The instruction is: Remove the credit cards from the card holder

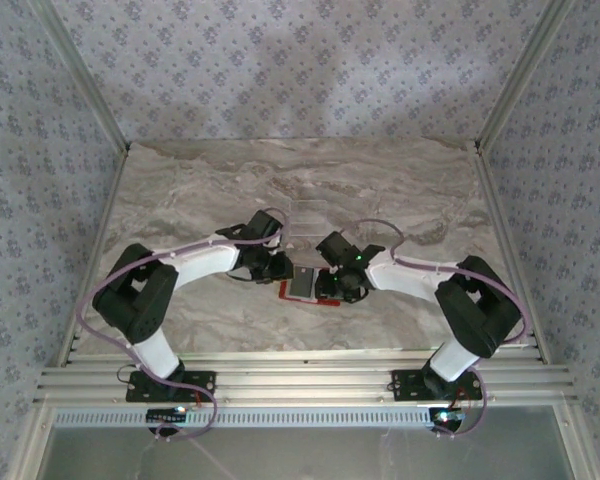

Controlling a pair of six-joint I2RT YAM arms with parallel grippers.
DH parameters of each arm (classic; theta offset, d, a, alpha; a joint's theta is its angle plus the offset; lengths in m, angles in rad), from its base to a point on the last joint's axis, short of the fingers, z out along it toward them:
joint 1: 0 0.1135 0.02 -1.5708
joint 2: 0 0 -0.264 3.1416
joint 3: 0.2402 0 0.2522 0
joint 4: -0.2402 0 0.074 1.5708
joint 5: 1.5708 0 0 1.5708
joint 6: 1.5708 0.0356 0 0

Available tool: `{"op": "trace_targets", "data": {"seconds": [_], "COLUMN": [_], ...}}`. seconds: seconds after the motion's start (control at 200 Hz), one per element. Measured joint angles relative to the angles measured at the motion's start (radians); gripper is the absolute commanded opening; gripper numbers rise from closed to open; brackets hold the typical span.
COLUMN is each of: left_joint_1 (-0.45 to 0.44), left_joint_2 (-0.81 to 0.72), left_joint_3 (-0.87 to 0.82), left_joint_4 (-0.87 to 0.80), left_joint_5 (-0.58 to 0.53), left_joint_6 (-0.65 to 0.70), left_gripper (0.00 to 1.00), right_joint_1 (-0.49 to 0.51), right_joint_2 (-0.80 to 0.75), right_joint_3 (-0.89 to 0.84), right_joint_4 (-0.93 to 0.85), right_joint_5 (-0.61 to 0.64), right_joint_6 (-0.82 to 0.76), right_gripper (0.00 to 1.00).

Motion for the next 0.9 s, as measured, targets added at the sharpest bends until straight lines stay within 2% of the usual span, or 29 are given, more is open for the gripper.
{"op": "trace_targets", "data": {"seconds": [0.42,0.899], "left_joint_1": [0.0,-0.003], "left_joint_2": [0.021,0.045], "left_joint_3": [0.049,0.056], "left_joint_4": [-0.035,-0.061], "left_joint_5": [-0.008,-0.026], "left_joint_6": [0.045,0.048], "left_gripper": [0.27,0.25], "right_joint_1": [-0.095,-0.105], "right_joint_2": [0.04,0.051], "right_joint_3": [0.0,0.027], "right_joint_4": [0.052,0.055], "right_joint_5": [-0.006,-0.016], "right_joint_6": [-0.017,-0.058], "right_gripper": [0.33,0.31]}}
